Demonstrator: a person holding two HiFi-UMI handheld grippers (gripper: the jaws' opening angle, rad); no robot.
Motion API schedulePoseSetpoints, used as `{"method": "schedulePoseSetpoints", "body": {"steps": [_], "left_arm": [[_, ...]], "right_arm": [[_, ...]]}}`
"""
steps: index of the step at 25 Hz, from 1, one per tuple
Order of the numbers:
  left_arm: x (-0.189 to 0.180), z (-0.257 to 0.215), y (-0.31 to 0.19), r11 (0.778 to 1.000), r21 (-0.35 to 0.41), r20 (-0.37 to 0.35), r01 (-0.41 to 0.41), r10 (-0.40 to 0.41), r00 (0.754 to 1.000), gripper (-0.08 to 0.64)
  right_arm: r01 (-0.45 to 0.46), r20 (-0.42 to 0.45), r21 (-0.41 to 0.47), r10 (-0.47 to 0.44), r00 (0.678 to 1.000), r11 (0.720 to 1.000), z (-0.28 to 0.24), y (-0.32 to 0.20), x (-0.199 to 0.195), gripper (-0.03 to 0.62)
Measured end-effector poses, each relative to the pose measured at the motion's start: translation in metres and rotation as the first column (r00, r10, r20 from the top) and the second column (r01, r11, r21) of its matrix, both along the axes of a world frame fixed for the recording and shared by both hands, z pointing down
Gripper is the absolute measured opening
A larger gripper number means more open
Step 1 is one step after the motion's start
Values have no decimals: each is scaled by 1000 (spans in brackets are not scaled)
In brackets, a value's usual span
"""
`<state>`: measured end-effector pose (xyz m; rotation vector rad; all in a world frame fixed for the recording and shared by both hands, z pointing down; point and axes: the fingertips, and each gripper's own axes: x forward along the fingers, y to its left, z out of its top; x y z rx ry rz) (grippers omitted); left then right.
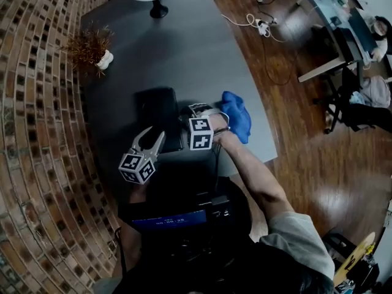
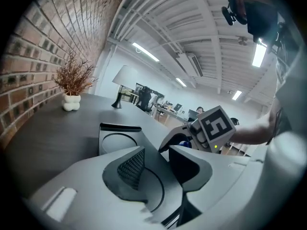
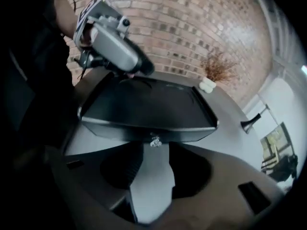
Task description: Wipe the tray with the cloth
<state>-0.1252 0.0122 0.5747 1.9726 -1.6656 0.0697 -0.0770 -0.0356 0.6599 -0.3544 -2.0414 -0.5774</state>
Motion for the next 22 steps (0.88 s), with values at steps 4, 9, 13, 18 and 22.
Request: {"method": "schedulePoseSetpoints", "body": {"steps": [4, 9, 13, 18, 22], "left_arm": [[0, -1, 2, 1000, 13, 10, 10, -10, 1000, 147], [9, 4, 2, 1000, 16, 35, -18, 18, 999, 143], [14, 11, 2, 999, -18, 96, -46, 47, 994, 143], [17, 16, 0, 996, -66, 135, -59, 67, 989, 143], [17, 18, 0, 995, -77, 146, -59, 70, 987, 143]], "right_arm": [[97, -48, 69, -94, 994, 993, 11, 7, -5, 167], [94, -99, 103, -84, 992, 990, 17, 3, -11, 74], [97, -127, 129, -80, 989, 987, 17, 1, -5, 74], [96, -182, 204, -59, 982, 974, 19, -32, 44, 74], [87, -209, 239, -36, 977, 967, 22, -56, 77, 74]]}}
